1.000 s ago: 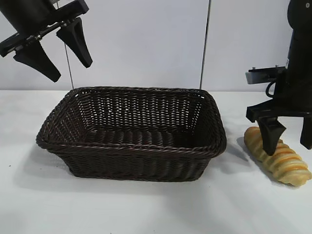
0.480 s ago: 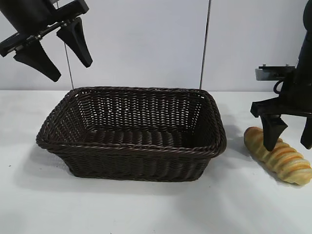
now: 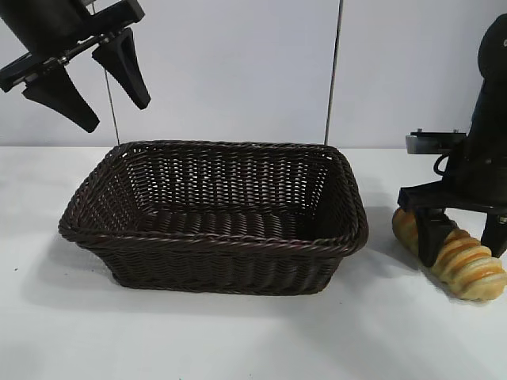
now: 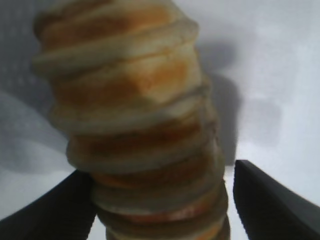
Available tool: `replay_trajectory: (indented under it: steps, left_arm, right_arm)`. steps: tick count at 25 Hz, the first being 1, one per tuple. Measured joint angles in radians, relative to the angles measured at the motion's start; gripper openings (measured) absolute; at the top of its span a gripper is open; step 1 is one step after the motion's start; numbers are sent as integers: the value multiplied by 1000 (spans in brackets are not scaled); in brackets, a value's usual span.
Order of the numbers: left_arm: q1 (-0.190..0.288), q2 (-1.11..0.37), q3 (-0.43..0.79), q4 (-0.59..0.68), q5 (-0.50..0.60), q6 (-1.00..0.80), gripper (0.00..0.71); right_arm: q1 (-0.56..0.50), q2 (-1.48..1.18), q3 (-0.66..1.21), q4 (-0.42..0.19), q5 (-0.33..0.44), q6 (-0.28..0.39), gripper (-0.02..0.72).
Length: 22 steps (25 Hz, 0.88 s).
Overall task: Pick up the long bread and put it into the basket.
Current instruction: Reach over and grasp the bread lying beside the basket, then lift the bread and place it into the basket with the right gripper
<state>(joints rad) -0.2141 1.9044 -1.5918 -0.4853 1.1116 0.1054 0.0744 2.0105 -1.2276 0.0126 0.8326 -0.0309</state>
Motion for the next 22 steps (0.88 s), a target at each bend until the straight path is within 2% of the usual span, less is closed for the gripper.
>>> replay_trajectory:
  steps: [2, 5, 22]
  left_arm:
    - [0, 0, 0, 0, 0, 0, 497]
    - [0, 0, 0, 0, 0, 0, 497]
    - [0, 0, 0, 0, 0, 0, 497]
  right_arm:
    - [0, -6, 0, 1, 2, 0, 267]
    - [0, -34, -10, -5, 23, 0, 241]
    - [0, -190, -314, 59, 302, 0, 234]
